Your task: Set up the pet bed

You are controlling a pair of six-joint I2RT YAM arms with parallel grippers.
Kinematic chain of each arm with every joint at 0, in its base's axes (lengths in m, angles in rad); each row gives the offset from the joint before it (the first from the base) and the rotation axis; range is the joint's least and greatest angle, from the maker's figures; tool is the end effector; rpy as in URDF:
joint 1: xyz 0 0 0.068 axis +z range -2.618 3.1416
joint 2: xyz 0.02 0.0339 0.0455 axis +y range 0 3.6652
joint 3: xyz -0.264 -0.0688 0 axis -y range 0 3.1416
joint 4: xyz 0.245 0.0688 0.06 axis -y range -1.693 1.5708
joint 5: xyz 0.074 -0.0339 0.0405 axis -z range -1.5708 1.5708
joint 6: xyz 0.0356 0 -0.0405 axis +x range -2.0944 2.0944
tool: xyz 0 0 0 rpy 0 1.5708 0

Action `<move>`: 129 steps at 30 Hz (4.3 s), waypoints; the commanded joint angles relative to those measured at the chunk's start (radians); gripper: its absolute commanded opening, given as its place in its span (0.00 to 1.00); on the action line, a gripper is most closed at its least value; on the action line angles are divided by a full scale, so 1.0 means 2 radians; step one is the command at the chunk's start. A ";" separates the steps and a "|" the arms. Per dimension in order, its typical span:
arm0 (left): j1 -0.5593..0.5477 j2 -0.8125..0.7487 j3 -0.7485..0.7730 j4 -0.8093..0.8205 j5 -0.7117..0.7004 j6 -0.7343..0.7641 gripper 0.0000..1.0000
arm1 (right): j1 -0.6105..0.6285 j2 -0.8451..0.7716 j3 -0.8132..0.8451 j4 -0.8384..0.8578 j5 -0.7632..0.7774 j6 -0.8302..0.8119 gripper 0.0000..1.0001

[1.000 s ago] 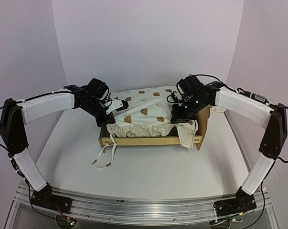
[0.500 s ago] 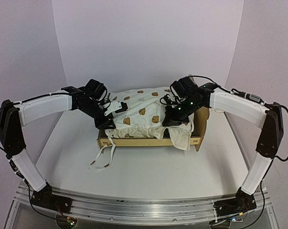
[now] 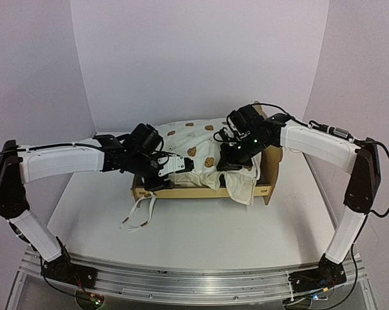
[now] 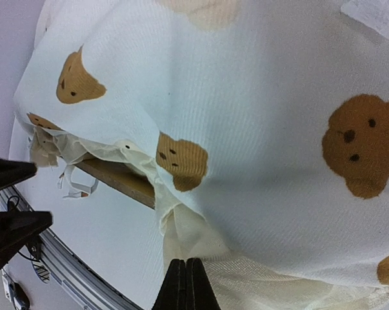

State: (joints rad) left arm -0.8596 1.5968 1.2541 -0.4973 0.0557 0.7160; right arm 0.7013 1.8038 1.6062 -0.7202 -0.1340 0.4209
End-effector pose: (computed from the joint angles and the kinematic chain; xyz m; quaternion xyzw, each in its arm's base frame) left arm 0.2275 -0.2671 0.2700 0.6688 0.6515 -0.0516 0.3544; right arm 0.3020 0.2613 0.2943 -0.1533 0.9328 0.2240 0.2372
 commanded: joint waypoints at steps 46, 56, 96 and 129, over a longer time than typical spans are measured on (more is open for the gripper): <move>0.123 -0.074 0.037 -0.099 0.111 -0.016 0.00 | -0.014 -0.080 -0.025 0.011 -0.013 -0.040 0.00; 0.125 -0.074 -0.014 -0.092 0.089 0.031 0.38 | -0.008 -0.063 -0.037 -0.037 -0.030 -0.038 0.27; 0.027 -0.017 0.048 0.026 0.128 -0.080 0.67 | -0.050 -0.129 -0.068 -0.119 0.007 -0.093 0.00; -0.033 0.013 0.002 0.037 0.167 -0.138 0.60 | 0.061 -0.253 -0.332 -0.032 0.101 0.162 0.40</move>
State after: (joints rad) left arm -0.8509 1.5952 1.2982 -0.4520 0.3379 0.5222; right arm 0.8235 1.4131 1.1073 -1.0047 -0.0372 0.4730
